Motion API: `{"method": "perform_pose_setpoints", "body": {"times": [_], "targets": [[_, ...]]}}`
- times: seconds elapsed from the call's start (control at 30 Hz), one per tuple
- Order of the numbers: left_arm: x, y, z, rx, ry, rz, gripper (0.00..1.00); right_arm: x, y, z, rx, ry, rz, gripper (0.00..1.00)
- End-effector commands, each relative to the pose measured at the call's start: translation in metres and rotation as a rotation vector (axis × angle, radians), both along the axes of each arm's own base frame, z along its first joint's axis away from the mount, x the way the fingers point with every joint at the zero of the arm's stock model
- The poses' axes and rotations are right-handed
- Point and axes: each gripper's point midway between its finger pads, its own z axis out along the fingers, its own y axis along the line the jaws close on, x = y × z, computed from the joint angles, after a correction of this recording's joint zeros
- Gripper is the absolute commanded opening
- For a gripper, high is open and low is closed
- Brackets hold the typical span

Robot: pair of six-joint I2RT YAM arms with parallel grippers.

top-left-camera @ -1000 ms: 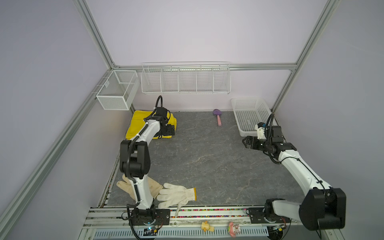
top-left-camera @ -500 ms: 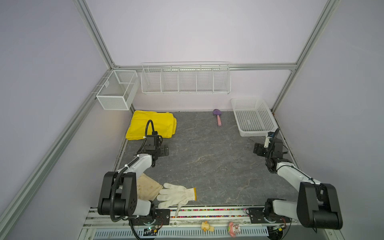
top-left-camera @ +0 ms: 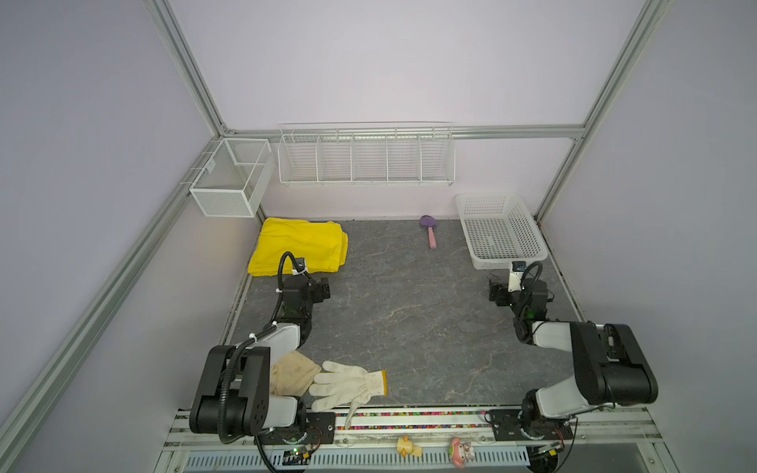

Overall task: Fold and stack the trousers
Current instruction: Reset both arms

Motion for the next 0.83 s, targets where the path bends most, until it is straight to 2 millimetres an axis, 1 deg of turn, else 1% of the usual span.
{"method": "perform_pose_setpoints", "body": {"times": [0.0,0.07,0.17,0.27,0.4,0.8], "targets": [[0.002,-0.002,0.013,0.022,-0.071,-0.023,0.99,0.003,-0.002,0.013,-0.048,-0.082,-0.002,0.88],[0.001,0.000,0.014,0.021,-0.077,-0.008,0.99,0.004,-0.002,0.014,-0.048,-0.083,-0.006,0.88],[0.000,0.009,0.024,0.037,-0.139,0.016,1.00,0.004,-0.003,0.014,-0.048,-0.088,-0.007,0.88],[0.006,0.009,0.012,0.034,-0.123,0.002,1.00,0.004,-0.003,0.012,-0.046,-0.079,-0.006,0.88],[0.006,0.010,0.005,0.024,-0.147,-0.003,1.00,0.004,-0.002,0.013,-0.046,-0.078,-0.004,0.88],[0.007,0.012,0.002,0.019,-0.148,0.001,1.00,0.004,-0.003,0.013,-0.040,-0.075,-0.004,0.88]]}}
